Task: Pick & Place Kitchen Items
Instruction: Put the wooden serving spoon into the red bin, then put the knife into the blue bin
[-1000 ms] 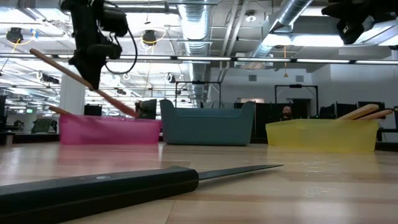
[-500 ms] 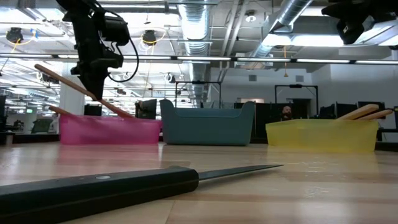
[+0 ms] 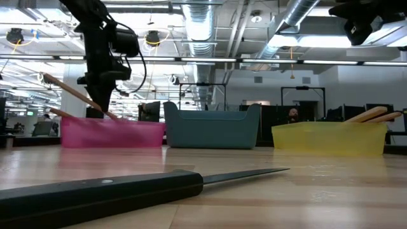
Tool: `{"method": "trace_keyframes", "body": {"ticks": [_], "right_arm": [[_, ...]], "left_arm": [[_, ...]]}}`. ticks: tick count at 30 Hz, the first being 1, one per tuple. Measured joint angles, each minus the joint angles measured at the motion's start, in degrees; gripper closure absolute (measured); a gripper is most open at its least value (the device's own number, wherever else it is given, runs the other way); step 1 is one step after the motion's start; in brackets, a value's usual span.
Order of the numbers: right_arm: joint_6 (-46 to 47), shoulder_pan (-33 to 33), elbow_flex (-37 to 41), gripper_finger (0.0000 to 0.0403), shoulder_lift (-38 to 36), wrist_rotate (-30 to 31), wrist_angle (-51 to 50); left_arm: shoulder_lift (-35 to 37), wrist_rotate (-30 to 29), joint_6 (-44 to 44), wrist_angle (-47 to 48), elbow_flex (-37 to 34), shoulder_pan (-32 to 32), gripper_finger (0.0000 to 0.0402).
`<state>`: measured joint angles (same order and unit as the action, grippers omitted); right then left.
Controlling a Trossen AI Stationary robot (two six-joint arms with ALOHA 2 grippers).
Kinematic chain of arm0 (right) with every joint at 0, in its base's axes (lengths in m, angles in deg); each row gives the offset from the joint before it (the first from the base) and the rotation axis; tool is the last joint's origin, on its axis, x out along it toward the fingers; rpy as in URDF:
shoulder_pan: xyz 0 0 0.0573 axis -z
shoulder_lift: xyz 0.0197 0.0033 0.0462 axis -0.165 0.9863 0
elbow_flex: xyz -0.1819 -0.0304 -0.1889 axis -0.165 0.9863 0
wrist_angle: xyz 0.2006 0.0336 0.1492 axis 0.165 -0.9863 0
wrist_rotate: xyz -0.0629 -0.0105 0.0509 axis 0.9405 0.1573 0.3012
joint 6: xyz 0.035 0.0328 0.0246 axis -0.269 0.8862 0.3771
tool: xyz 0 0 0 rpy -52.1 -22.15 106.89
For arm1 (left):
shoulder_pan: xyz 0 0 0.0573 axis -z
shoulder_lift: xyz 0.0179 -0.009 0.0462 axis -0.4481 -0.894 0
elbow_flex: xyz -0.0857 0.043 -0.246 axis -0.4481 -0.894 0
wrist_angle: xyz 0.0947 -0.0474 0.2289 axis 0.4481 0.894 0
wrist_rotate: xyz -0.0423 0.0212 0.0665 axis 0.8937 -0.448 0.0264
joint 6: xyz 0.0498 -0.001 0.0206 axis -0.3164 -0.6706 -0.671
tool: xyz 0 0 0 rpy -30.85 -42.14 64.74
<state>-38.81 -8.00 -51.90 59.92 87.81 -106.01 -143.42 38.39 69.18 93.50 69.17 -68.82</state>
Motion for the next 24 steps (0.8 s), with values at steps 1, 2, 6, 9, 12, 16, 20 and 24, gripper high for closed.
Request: {"method": "trace_keyframes", "body": {"ticks": [1, 2, 6, 9, 12, 16, 20, 24], "right_arm": [[0.0, 0.0, 0.0, 0.0277, 0.0, 0.0, 0.0], [0.0, 0.0, 0.0, 0.0277, 0.0, 0.0, 0.0], [0.0, 0.0, 0.0, 0.0277, 0.0, 0.0, 0.0], [0.0, 0.0, 0.0, 0.0277, 0.0, 0.0, 0.0], [0.0, 0.0, 0.0, 0.0277, 0.0, 0.0, 0.0], [0.0, 0.0, 0.0, 0.0277, 0.0, 0.0, 0.0], [0.0, 0.0, 0.0, 0.0277, 0.0, 0.0, 0.0], [0.0, 0.0, 0.0, 0.0277, 0.0, 0.0, 0.0]], "left_arm": [[-0.8, 0.0, 0.0, -0.1, 0.0, 0.0, 0.0343], [-1.4, 0.0, 0.0, -0.1, 0.0, 0.0, 0.0343], [-2.9, 0.0, 0.4, -0.7, 0.0, 0.0, 0.0343], [-2.7, 0.0, 0.4, -0.7, 0.0, 0.0, 0.0343], [-1.5, -0.5, 0.3, -0.9, 0.0, 0.0, 0.0336], [0.7, -1.3, -2.0, -1.0, 0.0, 0.0, 0.0306], [3.2, -1.3, -3.1, -1.4, 0.0, 0.0, 0.0261], [5.0, -0.3, -3.2, -2.4, 0.0, 0.0, 0.0214]]}}
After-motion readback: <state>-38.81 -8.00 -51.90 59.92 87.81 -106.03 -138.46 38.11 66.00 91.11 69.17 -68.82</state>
